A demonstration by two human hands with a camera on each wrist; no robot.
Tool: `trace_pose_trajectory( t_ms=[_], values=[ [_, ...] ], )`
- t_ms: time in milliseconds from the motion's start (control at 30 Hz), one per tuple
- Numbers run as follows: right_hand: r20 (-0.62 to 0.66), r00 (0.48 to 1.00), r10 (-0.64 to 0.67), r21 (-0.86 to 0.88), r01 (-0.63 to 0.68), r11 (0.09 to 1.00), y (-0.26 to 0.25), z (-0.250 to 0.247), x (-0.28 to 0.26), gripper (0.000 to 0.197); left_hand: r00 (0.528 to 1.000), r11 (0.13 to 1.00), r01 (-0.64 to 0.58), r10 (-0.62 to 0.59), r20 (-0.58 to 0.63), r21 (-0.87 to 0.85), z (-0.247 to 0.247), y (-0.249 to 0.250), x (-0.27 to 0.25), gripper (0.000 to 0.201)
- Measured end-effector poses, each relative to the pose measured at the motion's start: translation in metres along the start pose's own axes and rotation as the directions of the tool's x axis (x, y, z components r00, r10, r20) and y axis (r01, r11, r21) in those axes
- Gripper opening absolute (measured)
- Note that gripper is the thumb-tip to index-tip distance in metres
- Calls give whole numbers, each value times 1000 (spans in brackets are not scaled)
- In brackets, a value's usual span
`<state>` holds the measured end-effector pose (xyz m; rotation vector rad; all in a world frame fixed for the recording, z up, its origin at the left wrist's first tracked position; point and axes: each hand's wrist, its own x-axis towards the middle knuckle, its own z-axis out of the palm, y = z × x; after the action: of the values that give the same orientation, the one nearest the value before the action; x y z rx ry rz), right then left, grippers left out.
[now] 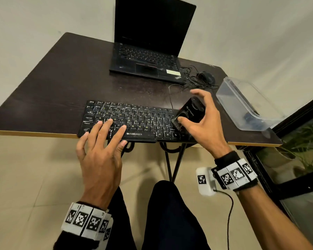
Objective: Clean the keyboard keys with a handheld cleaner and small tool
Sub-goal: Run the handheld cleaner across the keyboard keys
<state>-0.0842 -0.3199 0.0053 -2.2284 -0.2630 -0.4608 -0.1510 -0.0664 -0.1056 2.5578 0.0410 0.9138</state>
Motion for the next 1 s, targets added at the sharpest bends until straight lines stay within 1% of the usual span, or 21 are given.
trace_pose_trajectory(
  t_ms=[67,100,133,233,267,333,367,400,467,500,533,600,633,733,767,867,900,1000],
  values=[
    [124,990,-63,35,59,998,-4,1,-14,74,1000,1000,2,-2,0,-9,0,0,-1,39],
    [154,984,-89,1,90,996,-3,1,-18,71,1000,1000,0,0,2,-11,0,1,-1,39],
    [148,985,-94,-38,101,994,-1,0,-15,67,1000,1000,1,-1,6,-12,0,1,-1,40],
    [58,996,-61,-101,67,993,4,-6,-2,60,1000,1000,-7,7,8,-1,0,0,-3,39],
    [70,995,-75,-95,82,992,2,-6,-2,60,1000,1000,-7,7,5,1,1,0,-3,39],
    [167,979,-119,-70,132,989,-4,-3,-9,60,1000,1000,-2,2,8,0,1,-1,-3,40],
    [196,972,-126,-69,142,987,-5,-3,-12,60,1000,1000,-2,2,14,2,1,0,-3,40],
    [194,974,-119,-77,136,988,-3,-3,-9,59,1000,1000,2,-2,18,2,1,0,-3,40],
    [138,988,-72,-93,85,992,1,-7,-2,58,1000,1000,-2,2,16,1,1,0,-3,40],
    [130,989,-66,-94,78,992,1,-8,-2,59,1000,1000,-7,7,15,0,1,0,-2,40],
    [152,985,-86,-82,99,992,-2,-7,-5,60,1000,1000,-5,5,15,-4,0,0,-3,40],
    [239,961,-138,-45,153,987,-8,-2,-14,61,1000,1000,1,-1,15,-7,0,0,-2,40],
    [252,957,-145,-48,162,986,-8,0,-16,60,1000,1000,-1,1,18,-7,0,1,-2,40],
    [177,980,-92,-98,110,989,-4,-2,-4,55,1000,1000,-6,6,12,-13,0,1,-3,40],
    [172,981,-92,-105,111,988,-5,-3,-2,55,1000,1000,-8,8,9,-13,0,1,-2,40],
    [252,954,-165,-94,194,976,-15,3,-13,54,1000,1000,-5,5,9,-7,0,0,-2,40],
    [254,953,-166,-99,197,975,-15,3,-13,54,1000,1000,-6,6,11,-5,-1,1,-2,41],
    [180,978,-108,-123,131,984,-9,-1,-5,53,1000,1000,-15,15,18,-6,-1,0,-3,41]
  ],
)
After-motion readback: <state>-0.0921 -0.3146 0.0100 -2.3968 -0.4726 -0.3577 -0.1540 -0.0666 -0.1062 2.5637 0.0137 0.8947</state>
